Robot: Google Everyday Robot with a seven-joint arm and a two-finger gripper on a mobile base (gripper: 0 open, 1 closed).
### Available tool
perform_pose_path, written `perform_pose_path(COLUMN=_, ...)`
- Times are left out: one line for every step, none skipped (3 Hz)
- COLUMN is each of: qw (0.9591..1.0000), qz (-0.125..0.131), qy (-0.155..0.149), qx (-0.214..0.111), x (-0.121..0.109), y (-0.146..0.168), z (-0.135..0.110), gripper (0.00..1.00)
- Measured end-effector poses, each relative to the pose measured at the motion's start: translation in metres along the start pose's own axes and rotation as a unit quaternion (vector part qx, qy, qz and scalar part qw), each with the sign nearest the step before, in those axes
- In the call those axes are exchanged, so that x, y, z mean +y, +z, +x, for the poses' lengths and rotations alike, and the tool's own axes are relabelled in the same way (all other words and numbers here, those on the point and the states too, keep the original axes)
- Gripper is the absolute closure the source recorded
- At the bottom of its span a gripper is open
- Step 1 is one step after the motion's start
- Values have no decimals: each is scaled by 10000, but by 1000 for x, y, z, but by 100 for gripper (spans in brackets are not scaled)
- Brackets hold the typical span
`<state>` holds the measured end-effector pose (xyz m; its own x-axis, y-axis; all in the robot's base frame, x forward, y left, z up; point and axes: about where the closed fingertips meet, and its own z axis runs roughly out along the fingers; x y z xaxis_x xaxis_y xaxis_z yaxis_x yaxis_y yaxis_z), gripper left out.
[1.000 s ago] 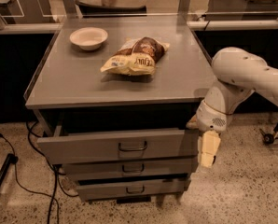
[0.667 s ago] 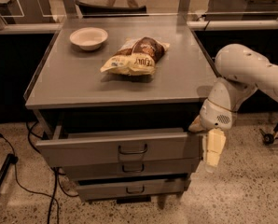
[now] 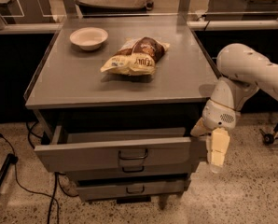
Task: Open top drawer
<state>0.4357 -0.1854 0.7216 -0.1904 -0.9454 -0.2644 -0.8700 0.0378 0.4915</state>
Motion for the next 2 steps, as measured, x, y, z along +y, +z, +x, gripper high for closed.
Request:
perform_pose_path(qw=9999, qz=-172, qy=11, qx=-10, x=5, y=1, z=1, gripper=0)
perform_pose_path(qw=9999, qz=-172, qy=11, qx=-10, x=5, y=1, z=1, gripper=0)
